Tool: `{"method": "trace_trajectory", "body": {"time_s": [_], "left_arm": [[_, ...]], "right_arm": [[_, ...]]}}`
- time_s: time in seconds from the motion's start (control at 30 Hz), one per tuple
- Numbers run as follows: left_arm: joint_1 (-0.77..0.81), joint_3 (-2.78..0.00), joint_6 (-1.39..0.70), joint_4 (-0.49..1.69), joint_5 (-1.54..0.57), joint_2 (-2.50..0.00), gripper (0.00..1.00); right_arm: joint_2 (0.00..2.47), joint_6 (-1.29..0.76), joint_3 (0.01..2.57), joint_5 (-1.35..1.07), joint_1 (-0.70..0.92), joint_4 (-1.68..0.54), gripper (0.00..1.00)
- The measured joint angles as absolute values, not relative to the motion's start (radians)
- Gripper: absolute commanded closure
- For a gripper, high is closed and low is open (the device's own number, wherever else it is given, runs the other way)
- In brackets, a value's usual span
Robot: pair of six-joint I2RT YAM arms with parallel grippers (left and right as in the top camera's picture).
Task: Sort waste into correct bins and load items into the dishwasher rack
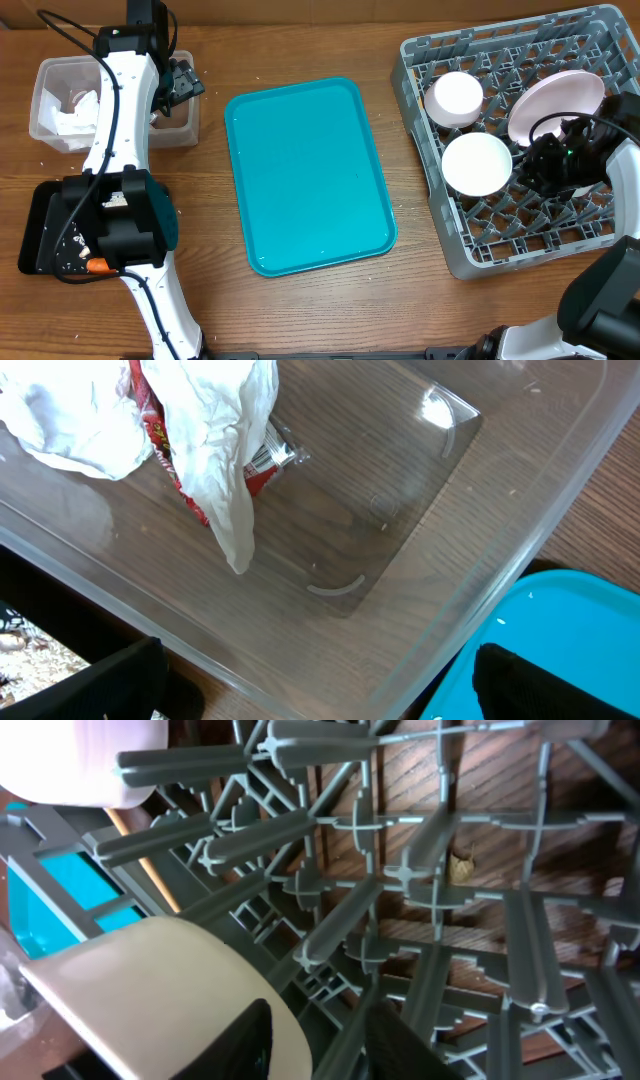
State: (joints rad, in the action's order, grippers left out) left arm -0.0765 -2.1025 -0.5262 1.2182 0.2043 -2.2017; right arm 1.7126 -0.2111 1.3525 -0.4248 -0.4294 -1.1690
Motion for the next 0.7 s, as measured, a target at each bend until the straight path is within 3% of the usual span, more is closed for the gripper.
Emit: {"method": "trace_trajectory", "body": {"time_s": [0.13,0.4,0.53,0.7], "left_arm": [[-0.076,-2.103,-0.526,1.218,0.204,-2.202,0.0],[-0.076,-2.103,-0.526,1.218,0.204,-2.202,0.0],[-0.076,-2.103,-0.526,1.218,0.204,-2.202,0.0],[-0.076,-2.103,-0.526,1.218,0.204,-2.202,0.0]], "right_arm": [[1.712,-0.229,1.353,-0.411,-0.432,-1.178,0.78],[1.638,-0.261,1.369,-0.371,-0.429,-1.248,0.76],[1.549,-0.282,1.39,-0.331,-0.406,-1.258,0.66],[1.488,-0.244,1.401,-0.311,-0.258,-1.23,0.5]]}}
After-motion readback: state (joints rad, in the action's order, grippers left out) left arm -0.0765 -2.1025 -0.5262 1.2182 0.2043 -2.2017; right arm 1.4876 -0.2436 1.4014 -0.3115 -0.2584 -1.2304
